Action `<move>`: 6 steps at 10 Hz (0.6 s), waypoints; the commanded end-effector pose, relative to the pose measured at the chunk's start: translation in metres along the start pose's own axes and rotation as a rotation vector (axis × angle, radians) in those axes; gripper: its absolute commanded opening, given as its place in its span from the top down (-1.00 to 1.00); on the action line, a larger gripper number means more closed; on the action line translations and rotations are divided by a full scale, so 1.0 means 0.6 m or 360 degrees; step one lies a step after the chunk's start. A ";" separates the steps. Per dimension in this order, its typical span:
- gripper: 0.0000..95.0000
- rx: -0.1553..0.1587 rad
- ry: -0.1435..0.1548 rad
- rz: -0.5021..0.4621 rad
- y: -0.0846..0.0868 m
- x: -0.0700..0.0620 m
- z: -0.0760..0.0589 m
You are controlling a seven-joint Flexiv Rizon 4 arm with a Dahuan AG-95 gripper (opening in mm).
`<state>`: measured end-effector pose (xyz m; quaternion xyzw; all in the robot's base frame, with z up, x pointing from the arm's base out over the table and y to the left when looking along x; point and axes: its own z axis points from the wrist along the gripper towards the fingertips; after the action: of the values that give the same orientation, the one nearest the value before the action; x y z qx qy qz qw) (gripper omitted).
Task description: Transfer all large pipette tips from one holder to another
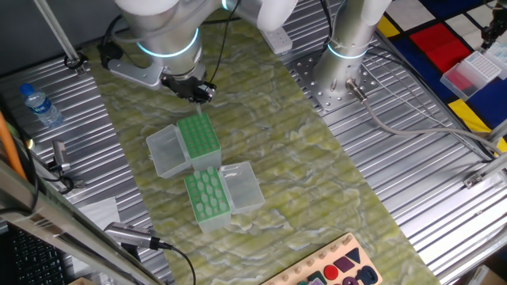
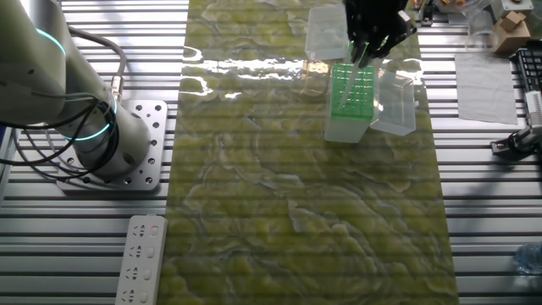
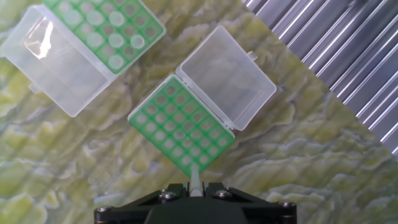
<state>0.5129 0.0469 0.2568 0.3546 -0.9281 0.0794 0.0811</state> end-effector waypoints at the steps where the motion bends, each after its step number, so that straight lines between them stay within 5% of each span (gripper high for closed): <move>1: 1.00 0.0022 -0.0040 -0.0027 -0.001 0.003 0.008; 2: 0.60 0.0026 -0.0056 -0.0042 -0.002 0.004 0.011; 4: 0.60 0.0030 -0.0060 -0.0056 -0.002 0.005 0.014; 5: 0.20 0.0030 -0.0060 -0.0066 -0.002 0.005 0.014; 6: 0.20 0.0021 -0.0064 -0.0042 -0.001 0.000 0.015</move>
<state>0.5138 0.0455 0.2471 0.3724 -0.9227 0.0775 0.0625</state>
